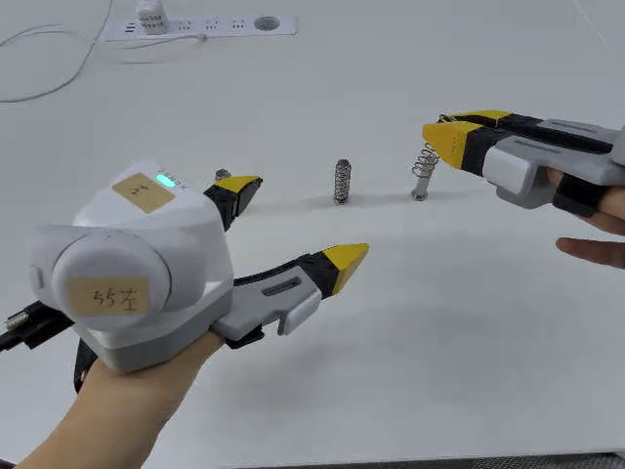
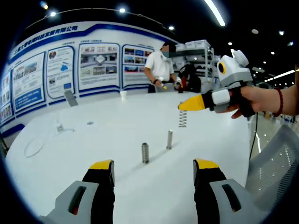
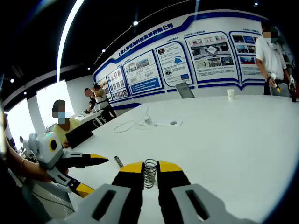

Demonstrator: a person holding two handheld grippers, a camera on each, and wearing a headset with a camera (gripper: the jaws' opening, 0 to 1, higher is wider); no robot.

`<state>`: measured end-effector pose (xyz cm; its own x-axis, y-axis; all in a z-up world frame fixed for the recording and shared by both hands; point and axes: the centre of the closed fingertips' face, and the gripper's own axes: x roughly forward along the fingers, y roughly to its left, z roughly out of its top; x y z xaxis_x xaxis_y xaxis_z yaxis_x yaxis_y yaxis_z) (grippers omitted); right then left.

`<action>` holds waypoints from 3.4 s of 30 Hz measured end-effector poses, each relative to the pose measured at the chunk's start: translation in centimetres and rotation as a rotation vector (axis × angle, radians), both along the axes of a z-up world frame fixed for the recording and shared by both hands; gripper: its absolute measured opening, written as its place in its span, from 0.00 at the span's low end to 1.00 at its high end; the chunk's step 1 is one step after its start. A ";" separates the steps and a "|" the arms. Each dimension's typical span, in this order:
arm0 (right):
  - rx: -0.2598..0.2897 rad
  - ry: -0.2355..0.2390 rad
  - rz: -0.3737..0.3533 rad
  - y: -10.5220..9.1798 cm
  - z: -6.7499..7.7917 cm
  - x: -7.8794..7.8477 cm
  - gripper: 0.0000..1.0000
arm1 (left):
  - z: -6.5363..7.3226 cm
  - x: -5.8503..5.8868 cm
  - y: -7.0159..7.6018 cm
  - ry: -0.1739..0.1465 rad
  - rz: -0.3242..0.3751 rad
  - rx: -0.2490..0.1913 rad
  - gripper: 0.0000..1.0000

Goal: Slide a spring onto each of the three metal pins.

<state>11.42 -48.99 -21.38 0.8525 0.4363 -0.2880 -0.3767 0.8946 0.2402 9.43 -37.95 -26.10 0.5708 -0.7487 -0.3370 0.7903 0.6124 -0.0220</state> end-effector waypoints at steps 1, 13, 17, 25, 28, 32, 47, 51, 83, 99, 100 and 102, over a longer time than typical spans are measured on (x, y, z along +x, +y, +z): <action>-0.006 -0.001 0.001 0.0 0.0 0.0 0.11 | -0.1 0.2 0.3 0.002 0.011 0.002 0.70; -0.106 -0.047 0.009 -0.9 -0.2 1.3 0.11 | -0.2 1.4 1.9 -0.011 0.062 0.027 0.82; -0.142 -0.055 0.002 -1.4 -0.4 1.8 0.11 | -0.4 1.7 2.3 -0.002 0.075 0.024 0.85; -0.171 -0.049 -0.013 -2.3 -1.4 3.0 0.12 | -0.4 2.2 2.8 0.007 0.099 -0.006 0.93; -0.186 -0.047 -0.016 -2.5 -1.9 3.2 0.12 | -0.7 2.4 3.1 0.012 0.109 0.005 0.95; -0.197 -0.038 -0.028 -2.9 -2.7 3.6 0.12 | -0.7 2.7 3.4 0.014 0.124 0.002 0.98; -0.210 -0.032 -0.030 -3.3 -4.4 4.0 0.12 | -1.5 2.8 4.1 0.038 0.140 0.022 1.00; -0.218 -0.031 -0.028 -3.2 -4.7 3.9 0.12 | -1.6 2.8 4.1 0.041 0.139 0.025 0.98; -0.313 0.048 -0.008 -2.0 -8.9 3.0 0.12 | -1.7 2.8 4.3 0.045 0.145 0.029 0.93; -0.294 0.069 -0.029 -2.2 -9.4 3.0 0.13 | -1.9 2.9 4.5 0.048 0.149 0.034 0.92; -0.293 0.070 -0.029 -2.1 -9.4 2.9 0.14 | -1.9 2.9 4.5 0.049 0.150 0.034 0.92; -0.291 0.070 -0.032 -2.1 -9.3 2.9 0.16 | -1.9 2.9 4.6 0.050 0.151 0.035 0.91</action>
